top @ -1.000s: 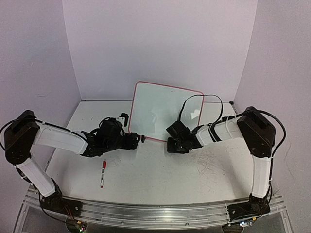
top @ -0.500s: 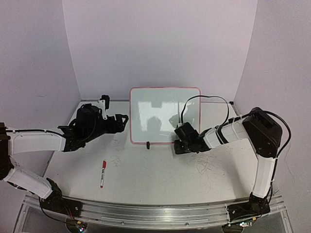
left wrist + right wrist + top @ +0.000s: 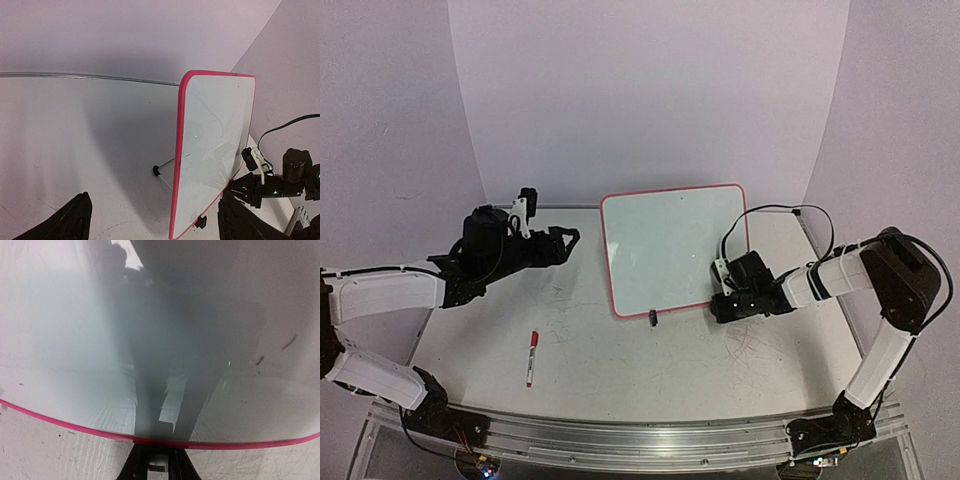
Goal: Write a sentence on the whiteboard
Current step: Move the whiteboard stand to the center of the board.
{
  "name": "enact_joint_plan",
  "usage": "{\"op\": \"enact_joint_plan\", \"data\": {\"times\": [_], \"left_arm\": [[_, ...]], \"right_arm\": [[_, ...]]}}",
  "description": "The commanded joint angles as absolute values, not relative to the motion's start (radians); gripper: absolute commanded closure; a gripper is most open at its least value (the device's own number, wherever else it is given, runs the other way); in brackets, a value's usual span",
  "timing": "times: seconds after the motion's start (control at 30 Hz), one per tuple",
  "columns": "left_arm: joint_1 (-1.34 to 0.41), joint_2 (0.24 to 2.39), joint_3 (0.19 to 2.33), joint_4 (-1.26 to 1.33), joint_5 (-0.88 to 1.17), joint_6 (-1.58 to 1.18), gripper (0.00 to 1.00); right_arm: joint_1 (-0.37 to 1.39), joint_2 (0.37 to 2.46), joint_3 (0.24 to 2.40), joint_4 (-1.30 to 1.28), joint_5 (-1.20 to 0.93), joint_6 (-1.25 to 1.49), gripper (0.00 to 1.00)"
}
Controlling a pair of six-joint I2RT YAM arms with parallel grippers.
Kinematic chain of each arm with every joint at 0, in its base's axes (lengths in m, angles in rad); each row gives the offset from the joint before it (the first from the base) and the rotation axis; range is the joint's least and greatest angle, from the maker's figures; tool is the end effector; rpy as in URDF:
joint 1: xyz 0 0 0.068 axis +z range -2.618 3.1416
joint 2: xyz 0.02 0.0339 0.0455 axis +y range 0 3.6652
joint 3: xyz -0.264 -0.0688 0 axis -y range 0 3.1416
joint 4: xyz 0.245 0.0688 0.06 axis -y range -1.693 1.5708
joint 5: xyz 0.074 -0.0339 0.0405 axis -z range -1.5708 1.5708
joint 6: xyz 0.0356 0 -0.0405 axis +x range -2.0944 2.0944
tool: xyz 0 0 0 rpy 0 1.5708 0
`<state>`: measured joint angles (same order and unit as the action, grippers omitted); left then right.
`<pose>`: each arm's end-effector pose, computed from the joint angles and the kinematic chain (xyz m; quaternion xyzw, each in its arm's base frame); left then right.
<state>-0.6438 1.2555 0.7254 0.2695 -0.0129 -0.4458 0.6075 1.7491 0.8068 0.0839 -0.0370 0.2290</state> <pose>0.2288 -0.1711 0.2641 0.0745 0.7895 -0.3114 0.5237 0.2710 0.1900 0.1275 -0.1826 0.9191 0.1575 0.3116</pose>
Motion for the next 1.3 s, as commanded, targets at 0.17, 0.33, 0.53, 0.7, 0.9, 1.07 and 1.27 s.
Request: {"op": "enact_joint_plan", "data": {"times": [0.17,0.33,0.53,0.7,0.9,1.07,1.27], "left_arm": [[-0.620,1.222,0.802,0.268,0.035,-0.442,0.11],[-0.594,1.223,0.879,0.142,0.025,-0.468,0.11],[-0.586,1.243,0.975,0.006,0.014,-0.370,0.11],[-0.585,1.235,0.955,0.021,0.042,-0.402,0.10],[-0.585,1.135,0.841,0.053,-0.034,-0.470,0.07],[-0.584,1.097,0.820,0.017,-0.040,-0.508,0.06],[-0.584,1.130,0.848,-0.079,-0.042,-0.562,0.06]], "right_arm": [[0.656,1.676,0.766,0.130,-0.002,0.265,1.00],[0.687,1.689,0.775,0.116,0.055,0.272,1.00],[0.711,1.648,0.703,0.154,0.089,0.331,1.00],[0.770,1.609,0.656,0.159,0.136,0.385,1.00],[0.824,1.544,0.620,0.109,0.192,0.456,1.00],[0.835,1.499,0.587,0.105,0.221,0.481,1.00],[0.834,1.473,0.565,0.104,0.244,0.512,0.98]]}}
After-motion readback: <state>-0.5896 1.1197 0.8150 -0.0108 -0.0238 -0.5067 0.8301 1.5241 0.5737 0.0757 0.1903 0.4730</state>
